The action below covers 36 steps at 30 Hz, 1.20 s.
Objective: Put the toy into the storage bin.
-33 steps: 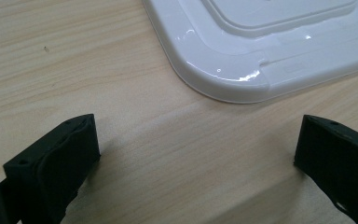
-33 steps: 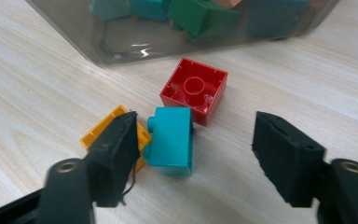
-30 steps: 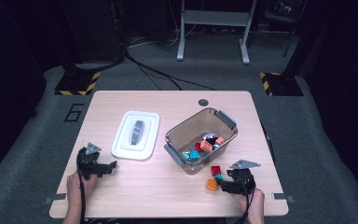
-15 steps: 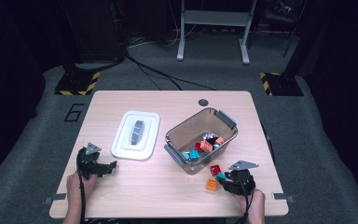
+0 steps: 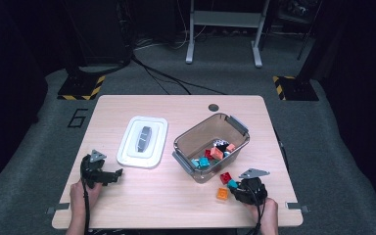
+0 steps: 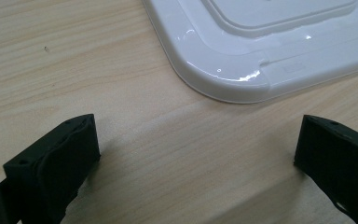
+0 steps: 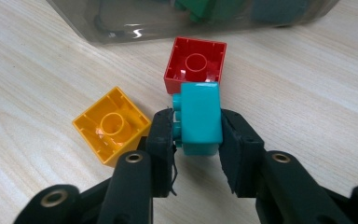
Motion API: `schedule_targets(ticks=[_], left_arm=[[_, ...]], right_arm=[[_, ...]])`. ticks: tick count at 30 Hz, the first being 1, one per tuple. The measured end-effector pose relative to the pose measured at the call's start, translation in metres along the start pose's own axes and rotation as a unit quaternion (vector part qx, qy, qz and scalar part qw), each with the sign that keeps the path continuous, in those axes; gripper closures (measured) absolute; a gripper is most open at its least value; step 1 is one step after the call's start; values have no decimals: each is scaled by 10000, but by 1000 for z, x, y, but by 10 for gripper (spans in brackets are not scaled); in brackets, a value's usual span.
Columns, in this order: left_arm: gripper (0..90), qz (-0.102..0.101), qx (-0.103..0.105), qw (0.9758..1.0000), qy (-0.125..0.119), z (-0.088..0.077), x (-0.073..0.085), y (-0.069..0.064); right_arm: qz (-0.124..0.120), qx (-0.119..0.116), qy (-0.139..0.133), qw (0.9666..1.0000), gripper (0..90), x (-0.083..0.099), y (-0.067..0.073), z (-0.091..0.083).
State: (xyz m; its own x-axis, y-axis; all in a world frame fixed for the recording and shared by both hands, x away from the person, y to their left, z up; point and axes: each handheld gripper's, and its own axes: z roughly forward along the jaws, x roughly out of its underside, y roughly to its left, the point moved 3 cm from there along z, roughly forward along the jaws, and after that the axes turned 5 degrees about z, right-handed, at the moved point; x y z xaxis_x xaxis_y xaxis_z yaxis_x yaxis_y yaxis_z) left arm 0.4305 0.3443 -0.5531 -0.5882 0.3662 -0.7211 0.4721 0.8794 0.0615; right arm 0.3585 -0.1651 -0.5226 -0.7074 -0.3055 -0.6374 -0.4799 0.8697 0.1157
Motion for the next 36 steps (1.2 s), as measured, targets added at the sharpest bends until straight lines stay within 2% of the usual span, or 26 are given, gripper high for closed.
schedule_targets(ticks=[9, 10, 12, 13, 14, 18, 22, 23, 24, 29, 36], left_arm=[[0, 1, 1, 10000, 1, 0, 0, 0], [0, -2, 1, 10000, 0, 0, 0, 0], [0, -3, 1, 10000, -1, 0, 0, 0], [0, -2, 1, 10000, 0, 0, 0, 0], [0, -1, 1, 10000, 0, 0, 0, 0], [0, -2, 1, 10000, 0, 0, 0, 0], [0, -2, 1, 10000, 0, 0, 0, 0], [0, -1, 1, 10000, 0, 0, 0, 0], [0, -2, 1, 10000, -3, 0, 0, 0], [0, -2, -1, 10000, -1, 0, 0, 0], [0, -2, 0, 10000, 0, 0, 0, 0]], right_arm=[[99, -17, -150, 9998, 680, -5, -4, -10], [44, -8, -161, 9999, 680, -5, -6, -12], [149, -3, -181, 9997, 680, -8, -6, -15], [36, 14, -202, 9998, 681, -9, -8, -17], [113, 33, -167, 9998, 681, -11, -7, -20], [76, 27, -292, 9995, 681, -16, -8, -27], [140, 17, -350, 9993, 682, -22, -10, -31], [85, 35, -376, 9992, 682, -23, -11, -31], [161, 37, -356, 9992, 682, -25, -10, -33], [141, 24, -428, 9990, 682, -32, -12, -36], [258, 4, -498, 9984, 682, -40, -15, -44]])
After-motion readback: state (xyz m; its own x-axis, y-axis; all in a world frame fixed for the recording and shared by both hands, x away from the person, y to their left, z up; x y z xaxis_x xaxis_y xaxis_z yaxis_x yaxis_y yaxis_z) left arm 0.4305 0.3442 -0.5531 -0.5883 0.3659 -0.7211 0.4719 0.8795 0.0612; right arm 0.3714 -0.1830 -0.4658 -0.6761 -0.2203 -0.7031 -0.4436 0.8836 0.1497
